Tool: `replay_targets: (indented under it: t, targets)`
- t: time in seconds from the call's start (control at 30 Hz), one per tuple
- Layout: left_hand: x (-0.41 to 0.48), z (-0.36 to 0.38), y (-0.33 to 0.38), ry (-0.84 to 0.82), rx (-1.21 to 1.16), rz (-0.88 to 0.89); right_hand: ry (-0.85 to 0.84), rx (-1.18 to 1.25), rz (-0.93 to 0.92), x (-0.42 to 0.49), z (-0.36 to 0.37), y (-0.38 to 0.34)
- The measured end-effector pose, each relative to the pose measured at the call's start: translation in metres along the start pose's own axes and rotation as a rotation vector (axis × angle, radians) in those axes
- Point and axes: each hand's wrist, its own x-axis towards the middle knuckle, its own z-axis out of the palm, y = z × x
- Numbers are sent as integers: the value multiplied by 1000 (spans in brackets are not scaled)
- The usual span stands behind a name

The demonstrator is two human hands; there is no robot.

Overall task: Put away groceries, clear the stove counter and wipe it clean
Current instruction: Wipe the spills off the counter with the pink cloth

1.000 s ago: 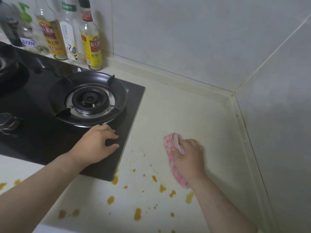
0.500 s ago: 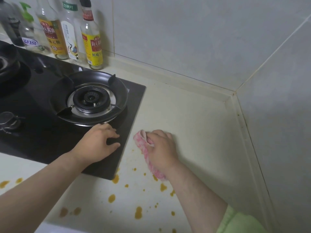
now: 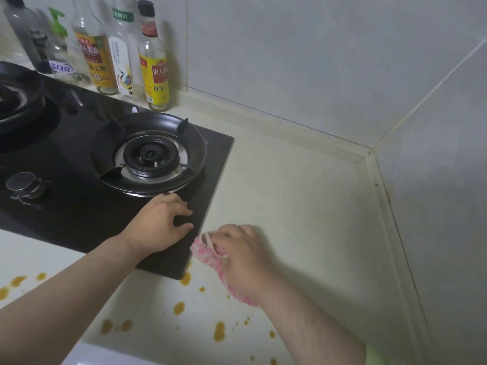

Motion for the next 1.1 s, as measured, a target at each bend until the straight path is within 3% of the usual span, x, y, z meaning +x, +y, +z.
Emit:
replay_targets:
  t: [0.23,0.47,0.8,0.93,1.1]
  targets:
    - [-1,1,0,-4,-3,-6,-41,31,-10,-20,10,-5]
    - [1,0,0,-7,12,4,83,28,147,18,3,13]
    - [-15,-11,8,-144,52,27,-27,44,6,-27,13,-21]
    - [-44,-24,23,-25,25,71,-63,70,-17,-48,23,-29]
    - [-96,-43,34,39,-57,-51,-47,74,-6,-54,29,-30]
